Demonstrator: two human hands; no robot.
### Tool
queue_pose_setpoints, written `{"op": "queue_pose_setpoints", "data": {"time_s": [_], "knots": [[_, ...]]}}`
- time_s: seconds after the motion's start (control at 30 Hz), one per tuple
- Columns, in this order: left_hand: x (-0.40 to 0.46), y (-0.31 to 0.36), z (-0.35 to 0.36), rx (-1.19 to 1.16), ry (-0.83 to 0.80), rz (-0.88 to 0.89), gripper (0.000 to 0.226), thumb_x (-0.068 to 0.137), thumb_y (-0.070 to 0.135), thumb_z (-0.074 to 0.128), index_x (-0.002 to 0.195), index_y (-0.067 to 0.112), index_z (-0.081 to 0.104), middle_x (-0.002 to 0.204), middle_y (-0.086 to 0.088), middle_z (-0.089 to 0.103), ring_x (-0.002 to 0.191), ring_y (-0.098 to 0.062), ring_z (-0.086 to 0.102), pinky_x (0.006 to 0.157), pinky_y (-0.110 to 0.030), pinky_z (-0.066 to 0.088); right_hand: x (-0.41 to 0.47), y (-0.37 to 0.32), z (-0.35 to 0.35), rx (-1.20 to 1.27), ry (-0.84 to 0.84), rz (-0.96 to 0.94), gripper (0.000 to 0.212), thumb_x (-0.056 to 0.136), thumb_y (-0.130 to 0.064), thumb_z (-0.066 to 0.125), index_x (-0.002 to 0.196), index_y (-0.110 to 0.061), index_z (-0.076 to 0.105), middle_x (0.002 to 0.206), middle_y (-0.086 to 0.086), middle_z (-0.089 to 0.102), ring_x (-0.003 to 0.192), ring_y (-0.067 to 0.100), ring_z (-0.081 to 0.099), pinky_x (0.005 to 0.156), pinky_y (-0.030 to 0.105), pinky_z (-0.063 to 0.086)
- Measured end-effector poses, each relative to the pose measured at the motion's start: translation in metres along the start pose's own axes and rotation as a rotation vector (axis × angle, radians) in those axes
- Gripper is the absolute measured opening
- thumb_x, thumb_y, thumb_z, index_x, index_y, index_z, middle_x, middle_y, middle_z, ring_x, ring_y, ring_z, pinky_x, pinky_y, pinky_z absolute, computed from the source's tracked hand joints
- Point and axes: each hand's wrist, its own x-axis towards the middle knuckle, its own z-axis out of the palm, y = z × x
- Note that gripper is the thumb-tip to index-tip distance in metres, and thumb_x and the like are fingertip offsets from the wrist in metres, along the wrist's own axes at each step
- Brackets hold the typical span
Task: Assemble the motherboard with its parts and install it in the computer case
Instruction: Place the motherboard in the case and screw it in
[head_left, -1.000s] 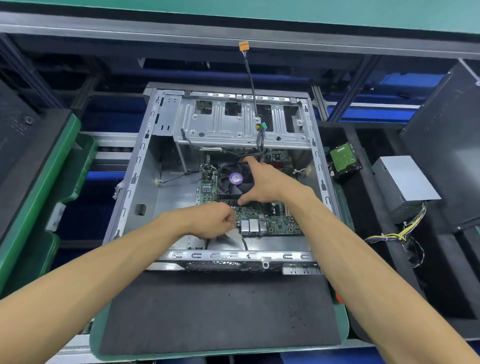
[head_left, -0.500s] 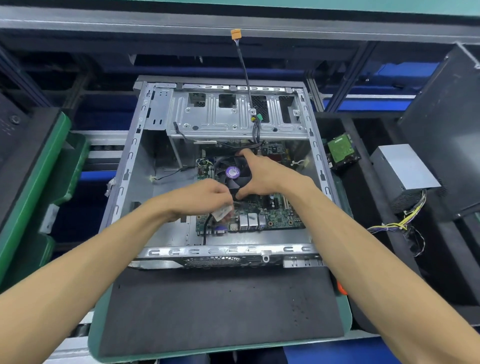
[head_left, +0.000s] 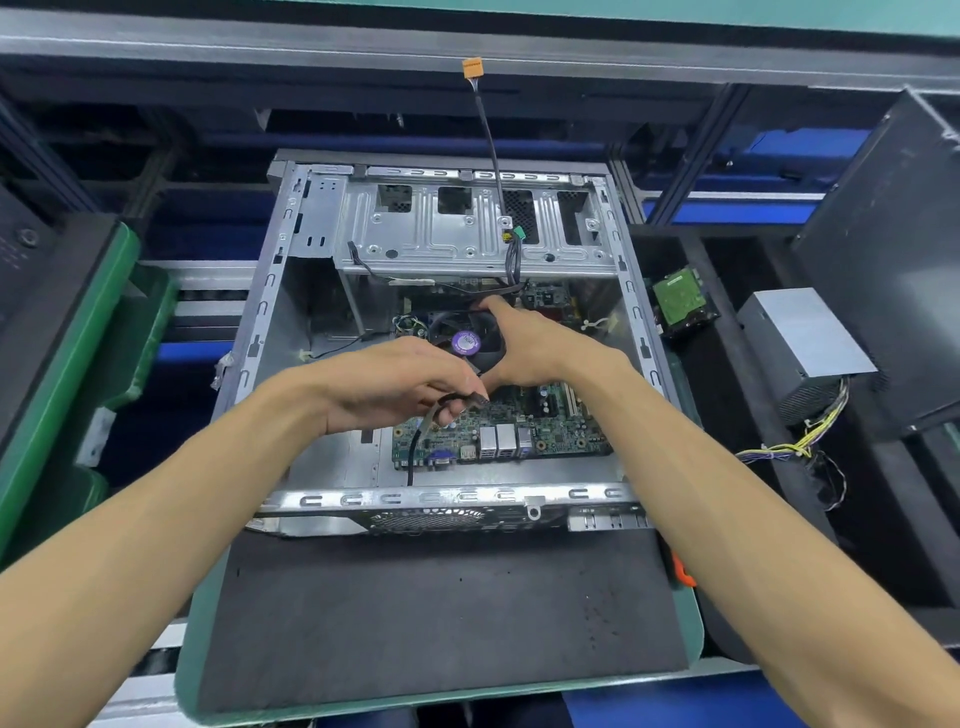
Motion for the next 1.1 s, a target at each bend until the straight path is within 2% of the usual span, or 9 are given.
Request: {"op": "queue_pose_setpoints", "data": {"time_s": [0.1, 0.2, 0.33, 0.43, 0.6, 0.8, 0.93, 1.0, 1.1], "knots": [[-0.004, 0.002, -0.002, -0.040, -0.080, -0.017, 0.019, 0.067, 0.022, 0.069, 0.077, 0.006, 0.074, 0.069, -0.004, 0.056, 0.063, -0.015, 0.049, 0.069, -0.025, 0.041, 0.000, -0.001, 0.000, -0.001, -0.004, 0.010, 0.115, 0.067, -0.041, 0.093, 0.155, -0.024, 0.022, 0.143, 0.014, 0.051, 0.119, 0.030, 0.055, 0.097, 0.041, 0.048], [-0.004, 0.003, -0.003, -0.077, -0.099, -0.020, 0.021, 0.063, 0.019, 0.066, 0.074, 0.002, 0.068, 0.067, -0.005, 0.050, 0.061, -0.015, 0.045, 0.073, -0.030, 0.036, 0.001, -0.002, 0.000, -0.007, -0.002, 0.015, 0.115, 0.066, -0.041, 0.093, 0.154, -0.024, 0.022, 0.142, 0.015, 0.052, 0.117, 0.031, 0.055, 0.094, 0.039, 0.048], [-0.003, 0.003, -0.003, -0.097, -0.087, -0.017, 0.017, 0.061, 0.020, 0.065, 0.070, 0.005, 0.069, 0.069, -0.005, 0.048, 0.061, -0.015, 0.043, 0.071, -0.029, 0.038, 0.001, -0.003, 0.000, -0.013, 0.002, 0.020, 0.114, 0.066, -0.040, 0.094, 0.154, -0.023, 0.023, 0.140, 0.014, 0.053, 0.116, 0.030, 0.055, 0.095, 0.039, 0.048], [-0.002, 0.002, -0.005, -0.120, -0.072, -0.015, 0.014, 0.062, 0.020, 0.065, 0.068, 0.008, 0.068, 0.067, -0.001, 0.054, 0.061, -0.013, 0.046, 0.065, -0.024, 0.042, -0.001, -0.004, -0.001, -0.015, -0.003, 0.017, 0.113, 0.066, -0.039, 0.094, 0.153, -0.023, 0.024, 0.139, 0.013, 0.054, 0.117, 0.030, 0.054, 0.099, 0.042, 0.049], [0.000, 0.000, -0.011, -0.156, -0.112, -0.054, 0.018, 0.068, 0.021, 0.063, 0.077, 0.007, 0.055, 0.070, -0.002, 0.047, 0.064, -0.015, 0.042, 0.076, -0.030, 0.036, -0.003, -0.005, -0.002, -0.013, -0.009, 0.019, 0.113, 0.068, -0.038, 0.093, 0.155, -0.022, 0.023, 0.142, 0.014, 0.052, 0.119, 0.031, 0.054, 0.099, 0.041, 0.048], [0.000, 0.001, -0.014, -0.255, -0.120, -0.093, 0.010, 0.072, 0.018, 0.056, 0.065, 0.015, 0.063, 0.070, -0.001, 0.042, 0.064, -0.016, 0.036, 0.075, -0.030, 0.038, -0.004, -0.006, -0.003, -0.012, -0.017, 0.026, 0.115, 0.068, -0.038, 0.093, 0.156, -0.022, 0.020, 0.145, 0.014, 0.050, 0.122, 0.032, 0.053, 0.100, 0.041, 0.048], [0.003, -0.001, -0.017, -0.214, -0.019, -0.115, 0.016, 0.086, 0.015, 0.060, 0.079, 0.010, 0.074, 0.071, 0.000, 0.046, 0.062, -0.012, 0.041, 0.069, -0.025, 0.040, -0.005, -0.006, -0.003, -0.014, -0.014, 0.026, 0.115, 0.068, -0.039, 0.093, 0.155, -0.022, 0.021, 0.145, 0.014, 0.050, 0.122, 0.032, 0.053, 0.099, 0.039, 0.047], [0.003, -0.002, -0.022, -0.048, 0.083, -0.112, 0.017, 0.093, 0.015, 0.065, 0.089, 0.007, 0.079, 0.069, 0.001, 0.055, 0.061, -0.009, 0.047, 0.065, -0.021, 0.043, -0.005, -0.006, -0.004, -0.014, -0.017, 0.025, 0.114, 0.068, -0.038, 0.093, 0.155, -0.022, 0.021, 0.145, 0.015, 0.049, 0.123, 0.032, 0.053, 0.100, 0.040, 0.047], [0.001, -0.008, -0.029, 0.177, 0.240, -0.123, 0.012, 0.089, 0.016, 0.073, 0.091, 0.006, 0.081, 0.068, 0.001, 0.064, 0.058, -0.006, 0.052, 0.061, -0.020, 0.047, -0.004, -0.005, -0.003, -0.008, -0.024, 0.025, 0.114, 0.069, -0.037, 0.093, 0.156, -0.022, 0.020, 0.149, 0.016, 0.047, 0.126, 0.033, 0.052, 0.104, 0.042, 0.046]]}}
